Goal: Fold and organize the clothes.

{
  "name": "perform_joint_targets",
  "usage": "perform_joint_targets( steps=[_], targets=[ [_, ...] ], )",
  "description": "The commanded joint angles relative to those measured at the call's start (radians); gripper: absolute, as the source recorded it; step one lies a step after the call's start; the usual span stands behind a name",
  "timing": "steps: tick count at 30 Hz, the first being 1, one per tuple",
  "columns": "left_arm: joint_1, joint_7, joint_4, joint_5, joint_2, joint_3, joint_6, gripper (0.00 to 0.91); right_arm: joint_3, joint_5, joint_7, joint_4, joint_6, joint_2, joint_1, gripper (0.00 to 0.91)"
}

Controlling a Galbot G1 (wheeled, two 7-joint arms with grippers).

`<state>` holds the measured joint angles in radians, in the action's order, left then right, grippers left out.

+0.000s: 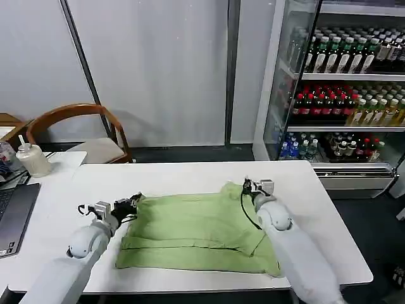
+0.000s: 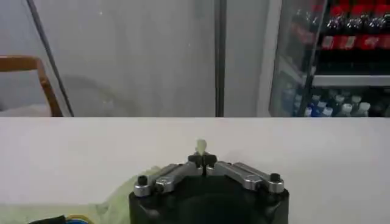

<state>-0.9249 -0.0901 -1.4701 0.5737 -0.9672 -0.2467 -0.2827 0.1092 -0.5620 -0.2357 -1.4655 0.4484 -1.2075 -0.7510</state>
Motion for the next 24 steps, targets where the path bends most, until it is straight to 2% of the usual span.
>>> perform_joint_targets(
  steps=[1,6,24],
  targets=[
    [-0.158,0.008,-0.146,0.002,0.014,-0.056,0.008,0.020,0.052,-0.017,-0.032,-0.290,0.021,0.095,-0.234,0.000],
    [-0.182,0.018,-0.154,0.003,0.014,-0.076,0.036,0.020,0.085,-0.005,-0.032,-0.348,0.020,0.115,-0.328,0.000],
    [-0.240,0.016,-0.180,0.008,0.062,-0.098,0.046,0.020,0.117,0.025,-0.028,-0.423,0.005,0.121,-0.408,0.000]
  ],
)
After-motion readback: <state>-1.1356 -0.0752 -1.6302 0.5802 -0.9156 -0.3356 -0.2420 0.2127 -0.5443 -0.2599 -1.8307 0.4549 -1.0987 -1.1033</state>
